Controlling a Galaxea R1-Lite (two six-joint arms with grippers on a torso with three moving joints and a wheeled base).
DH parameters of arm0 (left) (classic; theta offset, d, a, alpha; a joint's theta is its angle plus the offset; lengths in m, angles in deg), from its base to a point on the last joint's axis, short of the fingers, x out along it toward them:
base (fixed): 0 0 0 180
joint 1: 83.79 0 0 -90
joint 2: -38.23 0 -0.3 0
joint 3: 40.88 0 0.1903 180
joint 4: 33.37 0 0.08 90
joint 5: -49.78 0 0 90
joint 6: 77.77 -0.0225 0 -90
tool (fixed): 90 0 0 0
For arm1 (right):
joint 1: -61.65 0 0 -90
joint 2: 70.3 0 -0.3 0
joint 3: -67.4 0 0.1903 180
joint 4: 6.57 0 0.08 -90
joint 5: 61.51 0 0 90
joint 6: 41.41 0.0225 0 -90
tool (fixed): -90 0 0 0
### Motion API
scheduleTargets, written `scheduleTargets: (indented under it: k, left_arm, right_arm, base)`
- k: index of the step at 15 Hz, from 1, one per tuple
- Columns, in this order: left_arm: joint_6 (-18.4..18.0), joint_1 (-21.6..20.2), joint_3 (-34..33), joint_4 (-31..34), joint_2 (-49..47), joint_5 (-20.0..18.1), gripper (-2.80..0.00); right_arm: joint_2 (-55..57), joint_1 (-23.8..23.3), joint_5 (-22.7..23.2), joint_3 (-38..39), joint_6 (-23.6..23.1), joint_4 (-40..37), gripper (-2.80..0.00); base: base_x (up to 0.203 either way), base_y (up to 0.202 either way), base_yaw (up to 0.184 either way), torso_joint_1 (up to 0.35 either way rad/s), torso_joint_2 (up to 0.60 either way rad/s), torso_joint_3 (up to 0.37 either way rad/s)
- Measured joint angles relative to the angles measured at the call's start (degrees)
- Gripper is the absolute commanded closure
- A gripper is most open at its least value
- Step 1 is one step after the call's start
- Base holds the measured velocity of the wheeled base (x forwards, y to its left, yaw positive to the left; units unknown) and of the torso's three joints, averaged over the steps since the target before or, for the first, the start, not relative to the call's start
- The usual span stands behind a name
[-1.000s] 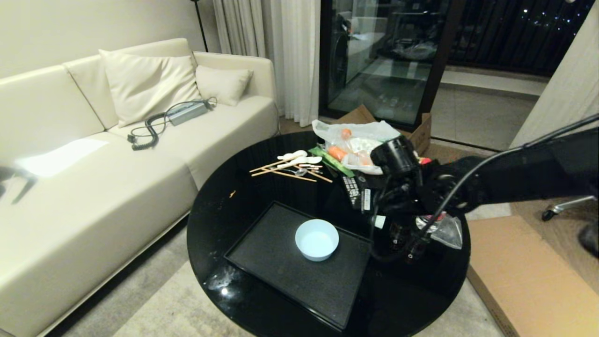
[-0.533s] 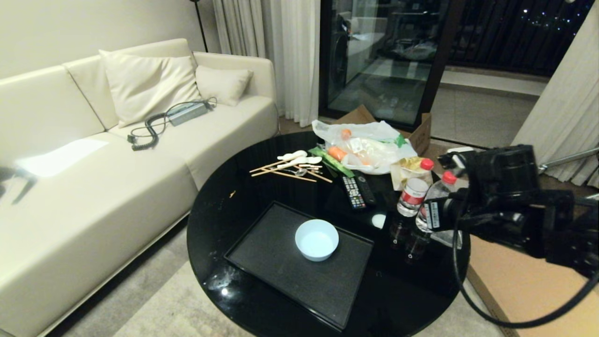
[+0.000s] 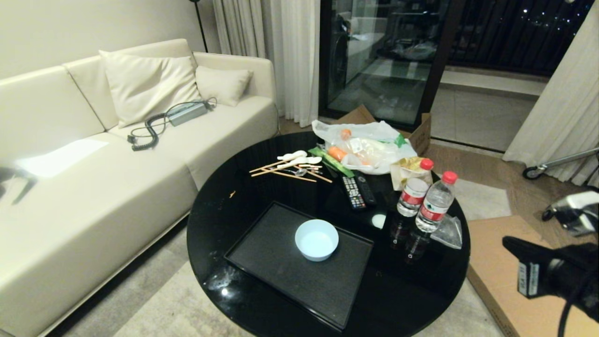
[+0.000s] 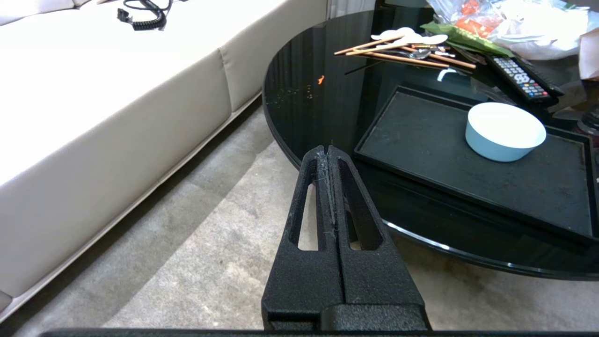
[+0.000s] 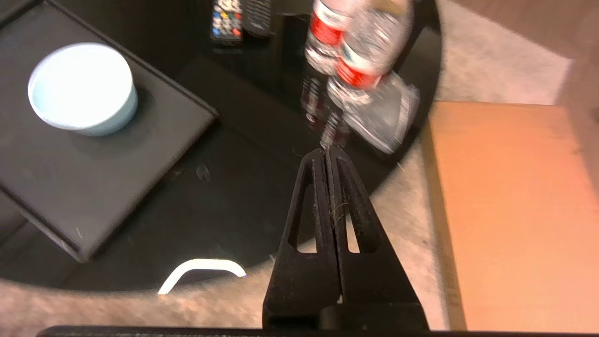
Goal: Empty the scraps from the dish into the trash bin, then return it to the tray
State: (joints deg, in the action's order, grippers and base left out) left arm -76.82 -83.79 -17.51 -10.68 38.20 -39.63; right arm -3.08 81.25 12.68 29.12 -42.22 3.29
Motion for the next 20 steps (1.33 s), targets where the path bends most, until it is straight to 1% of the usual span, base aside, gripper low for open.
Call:
scheduleTargets:
  k: [2, 4, 7, 10, 11, 13, 15, 17, 20]
  left_arm:
    - [-0.02, 0.00, 0.00, 0.00, 0.00, -0.02, 0.00]
    - [-0.02, 0.00, 0.00, 0.00, 0.00, 0.00, 0.00]
    - [-0.02, 0.00, 0.00, 0.02, 0.00, -0.01, 0.00]
    - [-0.02, 0.00, 0.00, 0.02, 0.00, -0.01, 0.00]
    - [-0.03, 0.00, 0.00, 0.01, 0.00, -0.02, 0.00]
    - [-0.02, 0.00, 0.00, 0.00, 0.00, 0.00, 0.00]
    - [0.00, 0.00, 0.00, 0.00, 0.00, 0.00, 0.00]
    - [-0.02, 0.00, 0.00, 0.02, 0.00, -0.02, 0.00]
    - [-0.02, 0.00, 0.00, 0.00, 0.00, 0.00, 0.00]
  right_arm:
    - [-8.37, -1.95, 0.71, 6.70, -1.23, 0.73, 0.00]
    - [-17.37, -4.49, 3.07, 10.94, -2.26, -0.50, 0.00]
    - [-32.40, -7.78, 7.38, 13.58, -3.62, -8.51, 0.00]
    - [-44.96, -10.32, 9.25, 14.43, -4.37, -20.23, 0.00]
    - [-47.20, -11.42, 9.86, 14.62, -4.45, -23.94, 0.00]
    - [-49.83, -14.99, 11.85, 14.78, -4.55, -27.96, 0.00]
    - [-53.72, -17.33, 13.94, 14.84, -4.45, -31.71, 0.00]
    - [-58.64, -18.59, 14.76, 14.89, -4.17, -32.93, 0.00]
    - [-64.62, -19.29, 14.97, 14.92, -4.10, -33.23, 0.00]
  base:
    - [0.000, 0.000, 0.000, 0.000, 0.00, 0.000]
    - [0.000, 0.000, 0.000, 0.000, 0.00, 0.000]
    - [0.000, 0.000, 0.000, 0.000, 0.00, 0.000]
    - [0.000, 0.000, 0.000, 0.000, 0.00, 0.000]
    - [0.000, 0.000, 0.000, 0.000, 0.00, 0.000]
    - [0.000, 0.000, 0.000, 0.000, 0.00, 0.000]
    - [0.000, 0.000, 0.000, 0.000, 0.00, 0.000]
    - [0.000, 0.000, 0.000, 0.000, 0.00, 0.000]
    - [0.000, 0.000, 0.000, 0.000, 0.00, 0.000]
